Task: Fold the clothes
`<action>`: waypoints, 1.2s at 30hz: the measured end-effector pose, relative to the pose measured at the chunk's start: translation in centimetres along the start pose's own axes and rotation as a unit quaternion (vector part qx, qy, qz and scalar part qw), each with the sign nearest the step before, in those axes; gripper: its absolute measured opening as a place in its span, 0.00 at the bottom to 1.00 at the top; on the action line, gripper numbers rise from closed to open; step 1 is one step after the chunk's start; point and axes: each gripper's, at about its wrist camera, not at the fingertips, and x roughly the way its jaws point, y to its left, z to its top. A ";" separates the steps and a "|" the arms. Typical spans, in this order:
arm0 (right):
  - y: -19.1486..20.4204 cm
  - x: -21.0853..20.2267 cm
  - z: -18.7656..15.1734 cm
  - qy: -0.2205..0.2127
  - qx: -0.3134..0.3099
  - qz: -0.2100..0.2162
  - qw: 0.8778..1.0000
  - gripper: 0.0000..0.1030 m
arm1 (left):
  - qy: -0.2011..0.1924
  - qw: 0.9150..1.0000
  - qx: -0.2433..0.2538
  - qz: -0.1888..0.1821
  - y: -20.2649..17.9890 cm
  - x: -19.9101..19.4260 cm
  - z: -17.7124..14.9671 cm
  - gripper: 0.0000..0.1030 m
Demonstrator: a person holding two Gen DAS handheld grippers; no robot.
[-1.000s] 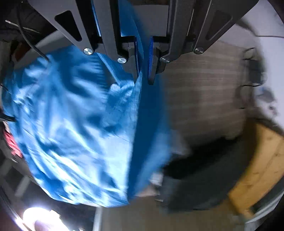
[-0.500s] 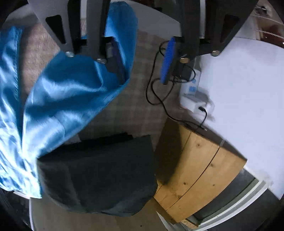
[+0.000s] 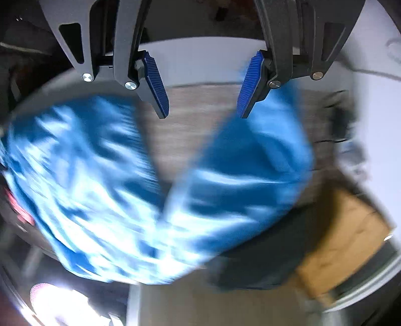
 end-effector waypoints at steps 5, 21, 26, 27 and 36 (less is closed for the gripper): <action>-1.1 1.6 -0.2 0.009 -0.061 -0.035 0.997 0.03 | 0.022 0.998 0.058 -0.033 -5.6 1.4 -0.7 0.53; -4.9 -4.5 -4.6 -0.036 -0.030 0.021 0.999 0.74 | 0.069 0.989 0.097 -0.082 -8.4 6.1 -1.5 0.53; -3.9 -0.9 -6.3 0.004 -0.045 0.039 0.998 0.74 | 0.084 0.986 0.122 -0.072 -9.1 7.5 -1.9 0.58; -3.8 -0.6 -6.4 0.006 -0.047 0.047 0.998 0.74 | 0.088 0.986 0.124 -0.072 -9.2 8.0 -1.8 0.58; -0.8 -0.7 -6.6 0.005 -0.093 0.107 0.990 0.03 | 0.075 0.980 0.108 -0.148 -10.5 7.2 1.2 0.08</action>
